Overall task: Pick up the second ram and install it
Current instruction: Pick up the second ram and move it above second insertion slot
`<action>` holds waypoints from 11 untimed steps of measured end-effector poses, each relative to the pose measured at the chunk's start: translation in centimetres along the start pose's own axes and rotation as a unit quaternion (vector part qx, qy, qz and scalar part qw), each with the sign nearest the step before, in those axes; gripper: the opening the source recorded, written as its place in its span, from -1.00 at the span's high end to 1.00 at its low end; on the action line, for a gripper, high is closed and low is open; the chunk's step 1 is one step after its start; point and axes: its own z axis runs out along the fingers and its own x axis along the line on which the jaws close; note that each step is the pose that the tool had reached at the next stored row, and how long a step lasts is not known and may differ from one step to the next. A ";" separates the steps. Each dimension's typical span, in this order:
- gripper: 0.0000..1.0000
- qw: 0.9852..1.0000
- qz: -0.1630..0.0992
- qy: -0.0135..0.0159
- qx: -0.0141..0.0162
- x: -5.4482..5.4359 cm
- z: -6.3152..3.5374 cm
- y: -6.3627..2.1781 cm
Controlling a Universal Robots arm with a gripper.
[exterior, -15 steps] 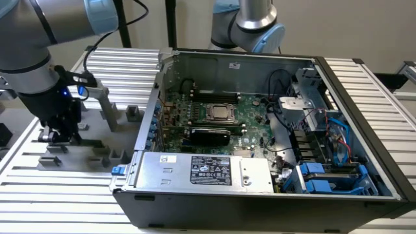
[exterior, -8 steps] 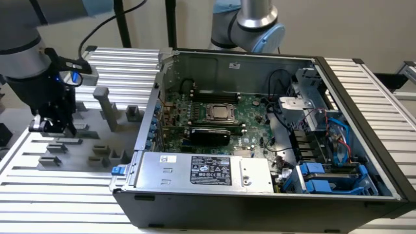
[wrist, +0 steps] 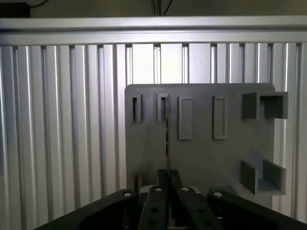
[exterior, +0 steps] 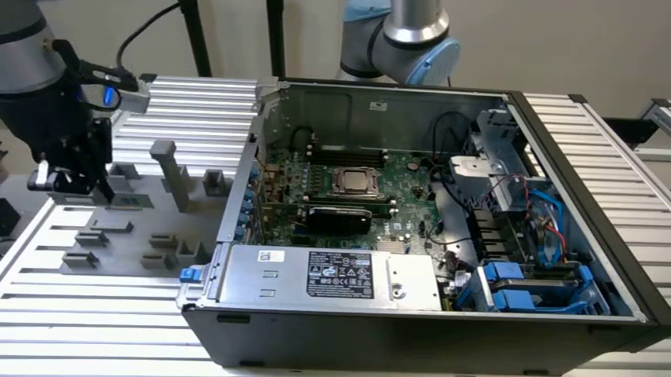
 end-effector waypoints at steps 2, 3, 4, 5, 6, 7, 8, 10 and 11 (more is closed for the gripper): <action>1.00 1.000 0.000 0.000 0.000 0.0 -0.91 -0.11; 1.00 1.000 0.000 0.000 0.000 0.0 -1.36 -0.21; 1.00 1.000 0.000 0.000 0.000 0.0 -1.82 -0.34; 1.00 1.000 0.000 0.000 0.000 0.0 -2.31 -0.52; 1.00 1.000 0.000 0.000 0.000 0.0 -2.76 -0.74; 1.00 1.000 0.000 0.000 0.000 0.0 -3.21 -1.01; 1.00 1.000 0.000 0.000 0.000 0.0 -3.66 -1.31; 1.00 1.000 0.000 0.000 0.000 0.0 -4.58 -2.01; 1.00 1.000 0.000 -0.001 0.000 -0.1 -5.00 -2.41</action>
